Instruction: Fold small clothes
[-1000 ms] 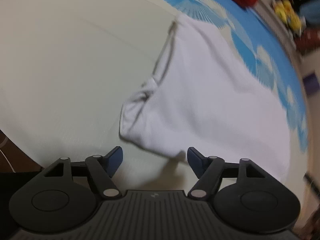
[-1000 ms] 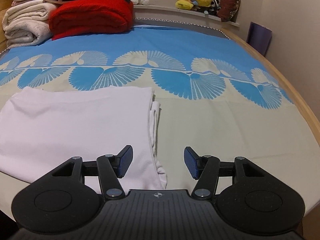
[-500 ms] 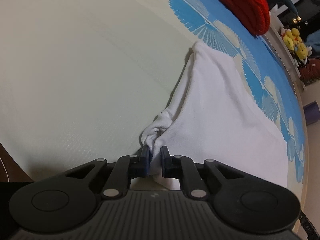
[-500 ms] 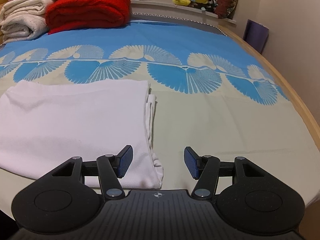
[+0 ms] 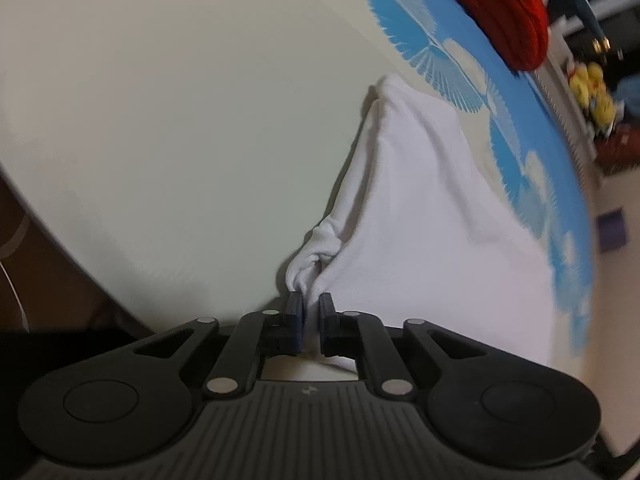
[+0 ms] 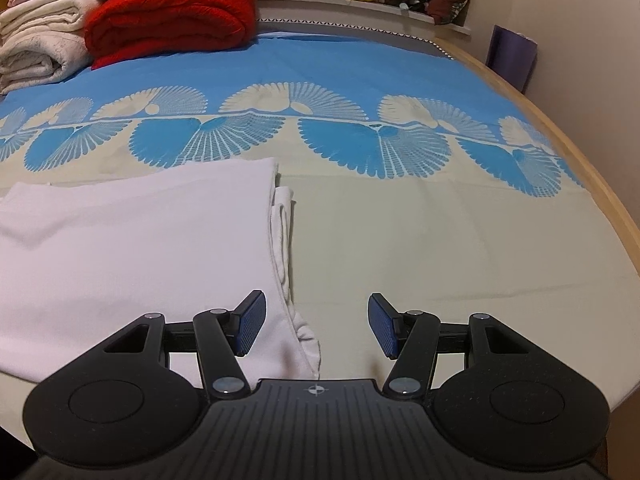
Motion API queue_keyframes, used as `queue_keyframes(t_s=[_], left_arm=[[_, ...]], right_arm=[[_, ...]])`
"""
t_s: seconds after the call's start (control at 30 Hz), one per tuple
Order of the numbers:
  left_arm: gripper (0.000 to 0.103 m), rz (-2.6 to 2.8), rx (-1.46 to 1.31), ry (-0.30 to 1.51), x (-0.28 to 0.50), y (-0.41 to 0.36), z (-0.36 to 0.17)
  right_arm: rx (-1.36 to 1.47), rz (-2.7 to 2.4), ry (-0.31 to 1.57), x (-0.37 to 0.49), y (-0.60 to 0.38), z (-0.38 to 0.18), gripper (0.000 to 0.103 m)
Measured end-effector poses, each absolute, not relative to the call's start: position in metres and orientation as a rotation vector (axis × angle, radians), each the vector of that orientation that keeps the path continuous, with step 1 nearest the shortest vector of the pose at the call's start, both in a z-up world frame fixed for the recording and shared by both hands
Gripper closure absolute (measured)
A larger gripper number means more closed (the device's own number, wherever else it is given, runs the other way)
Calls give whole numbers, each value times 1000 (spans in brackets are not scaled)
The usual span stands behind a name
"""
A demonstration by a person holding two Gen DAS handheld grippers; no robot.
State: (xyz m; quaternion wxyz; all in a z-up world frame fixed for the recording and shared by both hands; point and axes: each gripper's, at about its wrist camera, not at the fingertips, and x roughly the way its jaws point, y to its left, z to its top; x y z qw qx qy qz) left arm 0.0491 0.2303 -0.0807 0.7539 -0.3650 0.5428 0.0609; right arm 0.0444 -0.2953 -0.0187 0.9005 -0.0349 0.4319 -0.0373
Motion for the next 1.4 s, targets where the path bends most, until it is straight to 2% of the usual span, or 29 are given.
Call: queue_keyframes(t_s=[0.03, 0.1, 0.13, 0.23, 0.4, 0.53, 0.57, 0.6, 0.7, 0.77, 0.9, 1.03, 1.1, 1.17, 1.33, 1.4], left_arm=[[87, 142, -824, 1181, 48, 236, -81], [59, 171, -850, 1154, 47, 247, -82], [55, 187, -856, 1143, 49, 250, -82], [53, 189, -862, 1128, 58, 250, -86], [43, 134, -767, 1127, 80, 222, -91], [47, 112, -649, 1101, 87, 202, -91], [62, 106, -611, 1099, 89, 197, -91], [72, 98, -573, 1101, 91, 194, -93], [82, 80, -531, 1092, 89, 192, -92], [85, 73, -526, 1070, 86, 193, -86], [85, 105, -471, 999, 76, 193, -63], [83, 152, -521, 1054, 71, 207, -69], [70, 172, -580, 1107, 71, 214, -78], [63, 193, -596, 1119, 70, 218, -83], [66, 187, -562, 1122, 73, 214, -86], [74, 179, -544, 1119, 73, 212, -86]], right_arm=[[-71, -77, 893, 45, -295, -19, 44], [-64, -76, 890, 44, -296, -18, 44], [-61, -76, 888, 44, -297, -17, 44], [-48, -84, 888, 44, -302, -16, 44], [-41, -93, 898, 43, -308, -19, 44], [-53, -98, 910, 43, -309, -22, 44], [-52, -100, 913, 43, -310, -22, 44], [-52, -102, 914, 42, -310, -23, 44], [-56, -102, 914, 43, -308, -23, 44], [-65, -96, 914, 43, -304, -23, 44], [-88, -85, 917, 45, -294, -24, 44], [-103, -75, 923, 47, -287, -26, 44], [-110, -72, 926, 47, -284, -27, 44], [-112, -71, 927, 45, -283, -27, 44], [-104, -80, 926, 43, -286, -26, 44], [-98, -85, 926, 42, -289, -26, 44]])
